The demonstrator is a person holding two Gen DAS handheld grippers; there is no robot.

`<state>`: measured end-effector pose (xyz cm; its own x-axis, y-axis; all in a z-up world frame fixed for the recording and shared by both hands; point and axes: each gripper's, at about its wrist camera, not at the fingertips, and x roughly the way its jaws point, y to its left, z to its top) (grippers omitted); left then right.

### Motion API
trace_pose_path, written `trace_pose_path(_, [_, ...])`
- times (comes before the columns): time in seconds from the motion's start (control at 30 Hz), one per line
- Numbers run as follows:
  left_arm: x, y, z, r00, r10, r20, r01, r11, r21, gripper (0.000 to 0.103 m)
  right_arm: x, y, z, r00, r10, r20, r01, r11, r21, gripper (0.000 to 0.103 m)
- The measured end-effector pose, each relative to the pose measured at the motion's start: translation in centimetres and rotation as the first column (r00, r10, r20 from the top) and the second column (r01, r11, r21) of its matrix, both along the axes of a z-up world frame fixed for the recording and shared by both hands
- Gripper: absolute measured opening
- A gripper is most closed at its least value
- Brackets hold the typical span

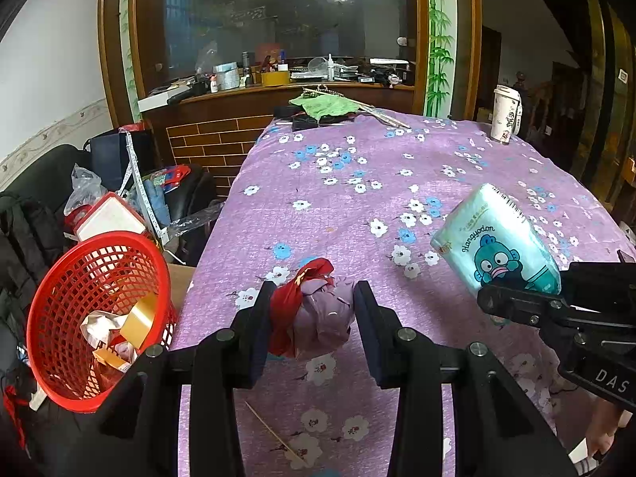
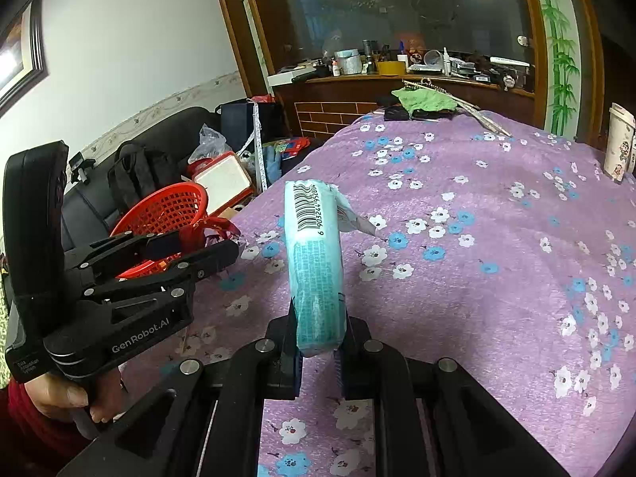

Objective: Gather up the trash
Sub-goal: 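Lift the crumpled item in the left tool and wipes packet in the right tool, then carry both items over the red basket and open both tools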

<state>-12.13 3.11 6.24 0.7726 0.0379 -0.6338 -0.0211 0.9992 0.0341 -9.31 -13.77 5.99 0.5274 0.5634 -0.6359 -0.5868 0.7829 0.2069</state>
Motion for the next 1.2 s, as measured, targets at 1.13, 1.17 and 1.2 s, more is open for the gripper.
trace_pose_path(1.13, [-1.4,8.2,1.9,0.985,0.17,0.041,-0.167,0.984,-0.058,0.039,1.7,7.8,1.6,0.988,0.15,-0.032,-0.15,0.989,-0.002,0.014])
trace_pose_path(1.17, [-1.5,8.9,1.9,0.982,0.182,0.043,-0.179,0.982,-0.062,0.039,1.7,8.2,1.7,0.987,0.158,-0.032,-0.158,0.987,-0.003,0.014])
trace_pose_path(1.2, [-1.6,9.6,2.0,0.98,0.196,0.044,-0.193,0.979,-0.065,0.039,1.8,8.9,1.9,0.985,0.171,-0.034,-0.171,0.985,-0.003,0.014])
